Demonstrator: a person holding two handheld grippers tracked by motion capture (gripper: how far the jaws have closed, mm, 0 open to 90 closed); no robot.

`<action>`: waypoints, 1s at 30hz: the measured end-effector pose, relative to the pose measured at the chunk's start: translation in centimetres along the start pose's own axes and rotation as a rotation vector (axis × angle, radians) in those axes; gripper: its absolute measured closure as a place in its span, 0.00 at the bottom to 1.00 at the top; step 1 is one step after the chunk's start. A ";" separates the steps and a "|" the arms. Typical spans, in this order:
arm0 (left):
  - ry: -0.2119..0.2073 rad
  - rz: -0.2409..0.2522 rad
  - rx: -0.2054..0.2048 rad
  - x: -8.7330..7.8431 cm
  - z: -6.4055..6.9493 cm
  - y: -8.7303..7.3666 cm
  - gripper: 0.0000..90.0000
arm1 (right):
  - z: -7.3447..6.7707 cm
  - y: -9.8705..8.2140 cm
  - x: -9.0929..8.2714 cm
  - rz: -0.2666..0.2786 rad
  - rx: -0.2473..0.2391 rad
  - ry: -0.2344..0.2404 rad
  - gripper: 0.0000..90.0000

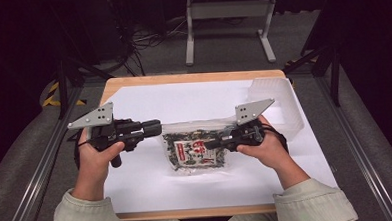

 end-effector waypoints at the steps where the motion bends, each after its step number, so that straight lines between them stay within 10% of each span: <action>1: 0.021 -0.004 -0.008 -0.2 -0.2 0.0 0.75 | 0.2 0.1 -0.4 0.003 0.006 -0.014 0.85; 10: 0.157 -0.053 -0.030 -1.2 -1.7 -0.6 0.44 | 1.7 0.5 -3.8 0.060 0.060 -0.135 0.85; 30: 0.235 -0.115 -0.094 -1.7 -4.0 -2.4 0.20 | 5.3 1.5 -10.4 0.152 0.166 -0.363 0.85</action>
Point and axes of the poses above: each handheld gripper's, and its own axes: x roughly forward along the jaws, y roughly out of its top, z roughly to its right, the point moved 7 cm from there along x, roughly forward along the jaws, and after that the axes turned 9 degrees about -z, right-handed, at the moved point
